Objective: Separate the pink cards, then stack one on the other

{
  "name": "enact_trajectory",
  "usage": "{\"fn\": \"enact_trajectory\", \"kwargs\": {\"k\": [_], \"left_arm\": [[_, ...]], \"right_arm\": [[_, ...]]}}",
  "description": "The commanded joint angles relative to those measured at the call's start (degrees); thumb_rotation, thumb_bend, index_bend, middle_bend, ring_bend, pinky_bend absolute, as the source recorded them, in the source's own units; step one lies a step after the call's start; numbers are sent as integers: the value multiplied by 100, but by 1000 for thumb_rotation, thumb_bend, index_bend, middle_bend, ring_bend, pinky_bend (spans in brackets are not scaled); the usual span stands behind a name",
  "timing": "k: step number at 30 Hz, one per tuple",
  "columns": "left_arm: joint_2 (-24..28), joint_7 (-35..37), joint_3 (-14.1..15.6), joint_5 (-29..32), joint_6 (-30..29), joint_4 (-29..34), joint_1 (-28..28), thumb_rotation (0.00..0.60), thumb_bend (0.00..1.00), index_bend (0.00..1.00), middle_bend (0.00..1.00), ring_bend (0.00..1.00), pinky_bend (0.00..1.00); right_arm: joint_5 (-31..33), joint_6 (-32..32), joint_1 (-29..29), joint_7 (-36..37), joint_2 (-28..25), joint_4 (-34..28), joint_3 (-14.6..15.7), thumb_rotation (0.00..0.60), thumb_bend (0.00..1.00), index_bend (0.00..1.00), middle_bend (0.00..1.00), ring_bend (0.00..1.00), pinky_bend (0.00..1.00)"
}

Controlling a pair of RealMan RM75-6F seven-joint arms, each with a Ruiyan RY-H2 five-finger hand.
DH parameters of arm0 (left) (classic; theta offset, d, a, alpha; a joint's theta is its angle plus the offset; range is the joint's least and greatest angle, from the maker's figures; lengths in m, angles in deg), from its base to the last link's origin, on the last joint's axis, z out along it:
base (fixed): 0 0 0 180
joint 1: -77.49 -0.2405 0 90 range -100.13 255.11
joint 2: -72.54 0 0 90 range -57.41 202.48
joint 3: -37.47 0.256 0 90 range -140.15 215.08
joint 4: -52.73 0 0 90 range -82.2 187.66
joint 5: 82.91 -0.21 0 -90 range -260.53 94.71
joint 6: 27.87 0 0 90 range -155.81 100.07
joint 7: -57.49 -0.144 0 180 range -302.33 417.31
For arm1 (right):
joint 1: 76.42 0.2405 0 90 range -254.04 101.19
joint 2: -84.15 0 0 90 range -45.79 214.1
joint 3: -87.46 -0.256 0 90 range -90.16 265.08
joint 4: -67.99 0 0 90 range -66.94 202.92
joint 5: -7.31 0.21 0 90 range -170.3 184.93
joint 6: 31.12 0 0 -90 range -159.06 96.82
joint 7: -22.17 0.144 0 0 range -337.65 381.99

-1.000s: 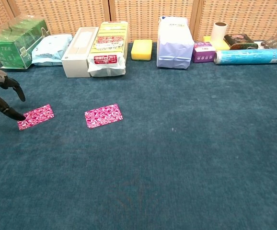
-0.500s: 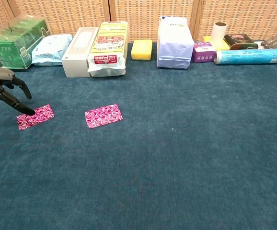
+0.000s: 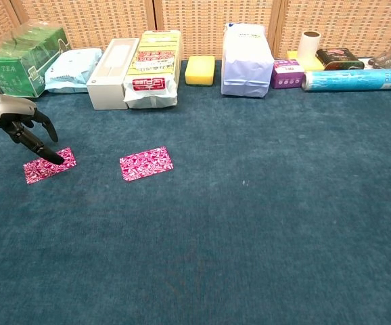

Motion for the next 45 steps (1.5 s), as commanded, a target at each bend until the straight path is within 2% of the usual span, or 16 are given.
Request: {"fn": "enact_trajectory", "kwargs": {"k": [1,24,33,45], "left_arm": [[-7,-21,29,34,-20,10,28,417,32,238,0,0,172],[-199,-163,103,383,3,-139,263,416,35,238,0,0,171],[-230,-226,131,478,7,-20,345,416,36,238,0,0,172],[-151,-129,149,274,52,278,360,434,40,238,0,0,172]], "right_arm": [[3,4,5,-1,-9,-12,-4,600,0,102,0,0,0],[2,-68,-38,33,20,47,4,600,0,102,0,0,0],[-9,-69,-39,30,5,27,9,600,0,102,0,0,0],[4,-66,-43,70,0,48,9,600,0,103,0,0,0]]}}
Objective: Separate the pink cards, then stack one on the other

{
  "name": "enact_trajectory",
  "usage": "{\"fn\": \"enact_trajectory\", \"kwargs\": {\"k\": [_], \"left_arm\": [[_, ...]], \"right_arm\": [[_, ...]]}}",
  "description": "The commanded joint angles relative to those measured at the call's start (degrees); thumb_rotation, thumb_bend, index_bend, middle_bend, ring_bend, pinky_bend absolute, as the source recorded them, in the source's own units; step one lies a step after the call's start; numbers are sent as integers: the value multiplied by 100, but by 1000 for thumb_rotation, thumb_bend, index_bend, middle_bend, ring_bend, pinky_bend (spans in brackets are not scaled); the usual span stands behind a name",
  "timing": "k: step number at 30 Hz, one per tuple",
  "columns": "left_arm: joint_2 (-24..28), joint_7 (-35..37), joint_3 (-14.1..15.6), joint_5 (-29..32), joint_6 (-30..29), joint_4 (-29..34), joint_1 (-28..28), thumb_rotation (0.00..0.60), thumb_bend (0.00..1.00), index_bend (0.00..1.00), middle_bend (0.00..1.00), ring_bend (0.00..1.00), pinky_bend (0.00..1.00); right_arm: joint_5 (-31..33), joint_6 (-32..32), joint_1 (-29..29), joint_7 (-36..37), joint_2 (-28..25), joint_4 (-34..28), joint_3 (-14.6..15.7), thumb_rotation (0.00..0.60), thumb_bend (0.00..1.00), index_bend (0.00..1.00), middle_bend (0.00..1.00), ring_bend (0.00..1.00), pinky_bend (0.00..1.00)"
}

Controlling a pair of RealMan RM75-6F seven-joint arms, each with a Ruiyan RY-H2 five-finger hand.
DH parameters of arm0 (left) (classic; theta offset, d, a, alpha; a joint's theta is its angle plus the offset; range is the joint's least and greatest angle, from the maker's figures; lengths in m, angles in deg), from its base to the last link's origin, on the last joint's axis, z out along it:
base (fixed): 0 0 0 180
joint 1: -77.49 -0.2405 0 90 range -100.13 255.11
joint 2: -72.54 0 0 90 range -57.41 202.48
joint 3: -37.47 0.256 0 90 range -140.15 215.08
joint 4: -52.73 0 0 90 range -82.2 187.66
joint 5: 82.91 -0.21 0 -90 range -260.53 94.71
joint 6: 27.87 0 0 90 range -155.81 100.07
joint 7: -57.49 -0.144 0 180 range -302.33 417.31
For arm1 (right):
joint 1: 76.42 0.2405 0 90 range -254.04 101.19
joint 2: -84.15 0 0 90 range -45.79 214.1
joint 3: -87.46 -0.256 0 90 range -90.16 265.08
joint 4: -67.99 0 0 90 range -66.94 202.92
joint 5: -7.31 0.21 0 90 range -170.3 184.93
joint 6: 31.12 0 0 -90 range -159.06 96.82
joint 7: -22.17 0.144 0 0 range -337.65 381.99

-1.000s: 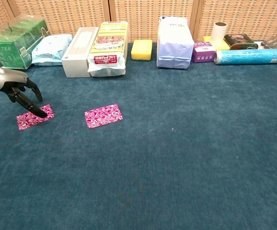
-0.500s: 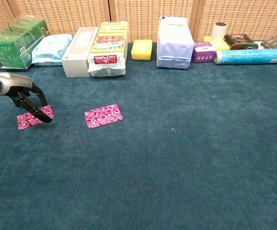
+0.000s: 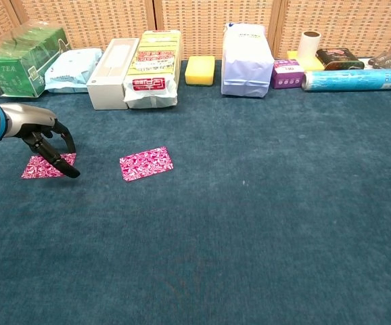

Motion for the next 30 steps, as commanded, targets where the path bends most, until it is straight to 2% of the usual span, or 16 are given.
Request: {"fn": "enact_trajectory", "kwargs": {"k": [1,5,9,13,16,19,21,30], "left_arm": [[25,43,21,-60,93,77,-1,437,40,238,0,0,172],[19,49,73,-178,41,180,26,436,40,238,0,0,171],[155,88,114,-405,-11,518,21,460,40,239,0,0,172],[264,239,147,-786,-155,676,-71,542,54,238,0,0,172],[290,450,183,-1213,-378,636,-225,559,74,239,0,0,172],[319,704,236,-1504,-506,496,-423,581,77,238,0,0,172],[338,952,326,-1711,-546,164,-638,589,81,238,0,0,172],[219,2096,522,-3286,-17,-728,-1279,600,84,238,0,0,164]], "right_arm": [[-1,-4,-4,11,-5,4,3,600,0,103,0,0,0],[9,-13,-7,10,-2,3,-5,600,0,102,0,0,0],[7,9,1,7,-4,1,-1,600,0,102,0,0,0],[-4,-1,-4,6,-10,-14,4,600,0,103,0,0,0],[-1,-3,-5,20,-13,-9,2,600,0,103,0,0,0],[-7,-13,-10,36,-10,2,3,600,0,102,0,0,0],[-20,-3,-2,28,-6,0,7,600,0,103,0,0,0],[-18,64,27,-85,20,-36,17,600,0,102,0,0,0]]}}
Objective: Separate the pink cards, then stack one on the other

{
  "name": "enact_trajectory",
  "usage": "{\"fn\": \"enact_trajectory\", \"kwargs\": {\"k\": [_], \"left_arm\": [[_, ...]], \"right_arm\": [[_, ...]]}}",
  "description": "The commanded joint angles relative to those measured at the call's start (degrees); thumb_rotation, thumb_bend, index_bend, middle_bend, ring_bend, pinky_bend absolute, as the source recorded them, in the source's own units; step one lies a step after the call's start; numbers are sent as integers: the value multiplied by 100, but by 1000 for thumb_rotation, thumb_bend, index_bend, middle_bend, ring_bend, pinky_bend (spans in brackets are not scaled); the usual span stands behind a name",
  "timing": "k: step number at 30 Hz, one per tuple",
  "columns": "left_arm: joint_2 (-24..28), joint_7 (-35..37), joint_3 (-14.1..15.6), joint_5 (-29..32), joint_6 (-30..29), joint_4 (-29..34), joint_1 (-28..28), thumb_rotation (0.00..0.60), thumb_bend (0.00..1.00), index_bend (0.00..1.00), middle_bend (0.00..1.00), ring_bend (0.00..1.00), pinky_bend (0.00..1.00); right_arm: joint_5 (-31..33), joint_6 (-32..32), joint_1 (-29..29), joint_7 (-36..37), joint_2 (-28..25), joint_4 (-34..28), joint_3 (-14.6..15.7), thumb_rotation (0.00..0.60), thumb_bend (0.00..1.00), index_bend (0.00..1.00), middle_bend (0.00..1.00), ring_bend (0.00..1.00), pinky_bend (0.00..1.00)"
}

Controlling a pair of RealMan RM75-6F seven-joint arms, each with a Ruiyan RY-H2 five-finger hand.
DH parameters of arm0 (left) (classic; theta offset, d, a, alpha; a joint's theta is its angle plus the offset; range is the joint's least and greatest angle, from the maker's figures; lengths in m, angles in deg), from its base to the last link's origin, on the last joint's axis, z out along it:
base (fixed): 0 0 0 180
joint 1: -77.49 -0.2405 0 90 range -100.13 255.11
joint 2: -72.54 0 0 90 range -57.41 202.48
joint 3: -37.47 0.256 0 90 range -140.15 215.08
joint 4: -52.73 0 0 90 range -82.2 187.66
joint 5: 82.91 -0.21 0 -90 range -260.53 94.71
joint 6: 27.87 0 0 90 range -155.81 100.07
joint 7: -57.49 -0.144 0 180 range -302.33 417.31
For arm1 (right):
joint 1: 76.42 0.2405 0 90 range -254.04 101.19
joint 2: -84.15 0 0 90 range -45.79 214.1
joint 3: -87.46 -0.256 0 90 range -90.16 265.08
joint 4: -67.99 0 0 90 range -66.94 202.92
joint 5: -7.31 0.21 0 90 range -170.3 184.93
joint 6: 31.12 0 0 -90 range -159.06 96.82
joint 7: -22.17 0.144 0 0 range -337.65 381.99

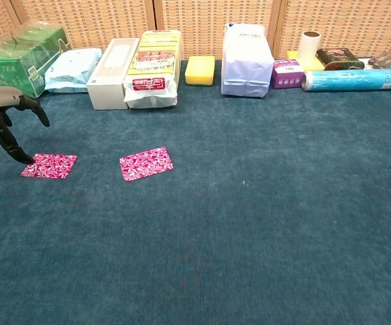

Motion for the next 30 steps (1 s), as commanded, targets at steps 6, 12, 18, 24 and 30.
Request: {"fn": "enact_trajectory", "kwargs": {"k": [6,12,18,24,30], "left_arm": [[-122,1151,211,-1663,435,-654,-641,600,84,238,0,0,163],[-240,1396,248,-2081,527,-884,-795,600,89,238,0,0,163],[-350,1355,211,-2190,556,-1013,-842,600,95,239,0,0,162],[-496,1261,129,-2084,656,-1161,-836,600,110,238,0,0,162],[-553,1231,67,-2073,688,-1207,-868,600,129,238,0,0,162]], "right_arm": [[-29,18,11,-44,-7,-48,18,600,0,103,0,0,0],[-25,8,9,24,-25,-29,17,600,0,103,0,0,0],[-25,12,14,54,-43,-39,19,600,0,102,0,0,0],[-43,-10,1,78,-29,-1,30,600,0,103,0,0,0],[-34,-15,4,105,-36,0,23,600,0,102,0,0,0]]}}
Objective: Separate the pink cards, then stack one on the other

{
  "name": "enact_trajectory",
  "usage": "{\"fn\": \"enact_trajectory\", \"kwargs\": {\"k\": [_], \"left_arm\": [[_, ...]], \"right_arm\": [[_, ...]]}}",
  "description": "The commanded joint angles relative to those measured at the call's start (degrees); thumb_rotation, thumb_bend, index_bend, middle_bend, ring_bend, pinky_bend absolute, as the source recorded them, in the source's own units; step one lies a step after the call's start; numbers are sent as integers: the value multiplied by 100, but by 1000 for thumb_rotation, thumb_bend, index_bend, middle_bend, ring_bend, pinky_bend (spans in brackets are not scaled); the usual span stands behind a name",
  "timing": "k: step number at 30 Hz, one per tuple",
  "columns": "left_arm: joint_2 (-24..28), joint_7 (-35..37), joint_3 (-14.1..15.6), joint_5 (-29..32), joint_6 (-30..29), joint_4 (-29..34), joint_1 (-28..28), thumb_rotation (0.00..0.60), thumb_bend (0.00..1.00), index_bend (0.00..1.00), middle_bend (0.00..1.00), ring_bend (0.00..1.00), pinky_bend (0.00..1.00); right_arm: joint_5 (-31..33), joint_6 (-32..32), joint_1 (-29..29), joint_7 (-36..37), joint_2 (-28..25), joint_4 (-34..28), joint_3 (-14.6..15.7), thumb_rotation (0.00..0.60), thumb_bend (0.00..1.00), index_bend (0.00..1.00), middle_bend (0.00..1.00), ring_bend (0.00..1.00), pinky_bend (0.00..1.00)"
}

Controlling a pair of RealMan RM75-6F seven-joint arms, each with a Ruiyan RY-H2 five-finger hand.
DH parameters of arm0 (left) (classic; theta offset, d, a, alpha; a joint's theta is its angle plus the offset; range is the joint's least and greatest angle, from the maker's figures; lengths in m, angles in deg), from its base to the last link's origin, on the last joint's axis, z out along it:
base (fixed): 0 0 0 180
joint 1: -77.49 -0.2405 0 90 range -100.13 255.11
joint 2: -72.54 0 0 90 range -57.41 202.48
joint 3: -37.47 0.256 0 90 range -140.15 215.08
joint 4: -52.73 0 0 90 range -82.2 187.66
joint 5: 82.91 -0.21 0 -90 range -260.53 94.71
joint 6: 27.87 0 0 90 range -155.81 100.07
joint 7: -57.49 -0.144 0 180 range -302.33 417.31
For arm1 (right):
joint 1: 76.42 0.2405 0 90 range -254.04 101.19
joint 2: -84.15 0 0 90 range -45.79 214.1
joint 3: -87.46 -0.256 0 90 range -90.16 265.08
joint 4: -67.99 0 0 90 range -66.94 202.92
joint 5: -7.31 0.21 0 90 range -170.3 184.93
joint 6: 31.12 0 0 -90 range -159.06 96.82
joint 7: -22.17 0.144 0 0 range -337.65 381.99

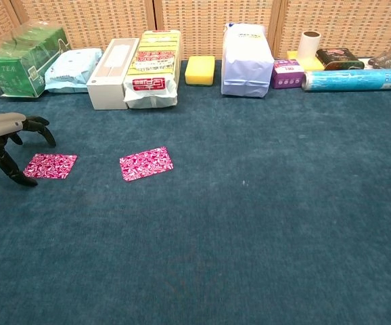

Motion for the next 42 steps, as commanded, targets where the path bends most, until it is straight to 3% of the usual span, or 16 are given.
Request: {"fn": "enact_trajectory", "kwargs": {"k": [1,9,42], "left_arm": [[-19,17,-45,-21,-38,-5,-28,600,134,245,0,0,162],[-84,-23,-112,-118,-152,-39,-111,600,153,361,0,0,162],[-96,-384,-243,74,-38,-59,-145,600,152,363,0,0,159]], "right_arm": [[-2,-2,0,7,-4,1,1,600,0,102,0,0,0],[0,-9,-5,-11,4,4,3,600,0,103,0,0,0],[-1,-33,-15,-18,5,-1,3,600,0,102,0,0,0]]}}
